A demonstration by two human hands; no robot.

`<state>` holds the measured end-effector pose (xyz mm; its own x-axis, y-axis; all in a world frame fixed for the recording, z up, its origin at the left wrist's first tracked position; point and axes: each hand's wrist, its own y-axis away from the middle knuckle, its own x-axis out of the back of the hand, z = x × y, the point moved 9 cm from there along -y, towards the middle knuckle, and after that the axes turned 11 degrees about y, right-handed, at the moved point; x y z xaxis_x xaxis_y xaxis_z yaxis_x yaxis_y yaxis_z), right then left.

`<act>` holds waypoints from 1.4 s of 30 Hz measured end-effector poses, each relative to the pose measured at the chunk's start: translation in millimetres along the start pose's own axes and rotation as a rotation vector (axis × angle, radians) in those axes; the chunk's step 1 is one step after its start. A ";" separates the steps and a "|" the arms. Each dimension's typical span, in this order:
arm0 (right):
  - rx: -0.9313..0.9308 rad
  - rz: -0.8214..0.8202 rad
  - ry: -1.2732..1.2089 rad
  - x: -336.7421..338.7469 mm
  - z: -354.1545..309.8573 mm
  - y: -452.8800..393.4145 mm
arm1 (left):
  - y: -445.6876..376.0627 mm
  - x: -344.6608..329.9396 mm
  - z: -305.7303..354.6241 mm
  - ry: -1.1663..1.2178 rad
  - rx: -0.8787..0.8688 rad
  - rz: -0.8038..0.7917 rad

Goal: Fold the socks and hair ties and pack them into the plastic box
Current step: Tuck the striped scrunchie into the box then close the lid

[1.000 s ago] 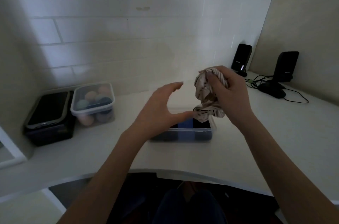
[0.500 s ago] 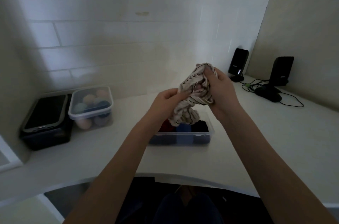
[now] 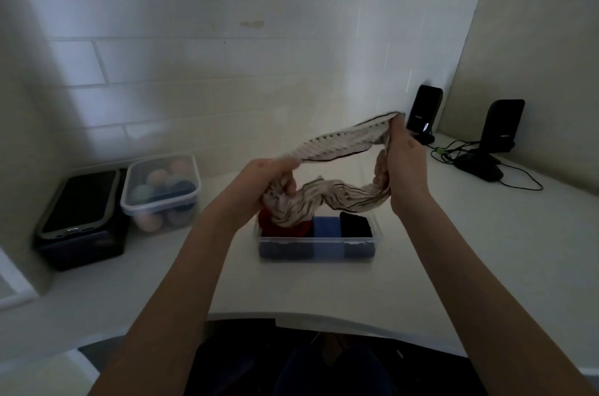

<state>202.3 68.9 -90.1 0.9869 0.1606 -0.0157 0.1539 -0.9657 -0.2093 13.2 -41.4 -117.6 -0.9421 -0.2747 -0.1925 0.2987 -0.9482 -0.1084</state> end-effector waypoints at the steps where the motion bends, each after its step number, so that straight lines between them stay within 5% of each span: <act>1: 0.030 -0.005 0.099 -0.9 0.9 0.3 | 0.1 -2.3 -1.4 0.294 0.019 -0.031; 4: 0.063 -0.089 0.345 -12.4 10.9 9.0 | 4.9 -10.8 9.8 0.972 -0.044 -0.208; 6: 0.062 -0.169 0.358 -22.7 17.7 17.0 | 7.2 -12.7 12.5 1.198 -0.082 -0.264; 13: 0.362 -0.566 0.183 -61.5 -12.8 54.6 | -3.7 -27.0 -6.1 0.560 -0.106 -0.062; 16: 0.390 -0.635 0.180 -64.7 -19.3 61.0 | 0.0 -34.2 2.2 -0.003 -0.192 -0.074; 18: 0.392 -0.643 0.166 -65.6 -20.8 62.2 | 2.4 -35.6 -0.8 -0.130 -0.150 -0.066; 25: 0.306 -0.517 0.079 -55.1 -18.6 42.0 | 14.3 -49.1 6.0 -0.134 -0.249 -0.229; 31: 0.235 -0.486 0.247 -58.9 -7.7 35.5 | 13.1 -52.2 -1.8 0.050 -0.149 -0.318; 37: -0.051 -0.836 -0.069 -76.7 8.8 56.1 | 19.3 -59.2 -13.7 0.299 -0.003 -0.482; 42: -0.038 -0.662 -0.256 -68.0 3.3 49.4 | 20.1 -52.9 -14.6 0.474 0.023 -0.475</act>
<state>142.6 10.9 -102.6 0.6441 0.7544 -0.1270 0.7232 -0.6545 -0.2204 71.3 -43.6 -123.8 -0.7996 0.2678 -0.5376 -0.1397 -0.9535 -0.2672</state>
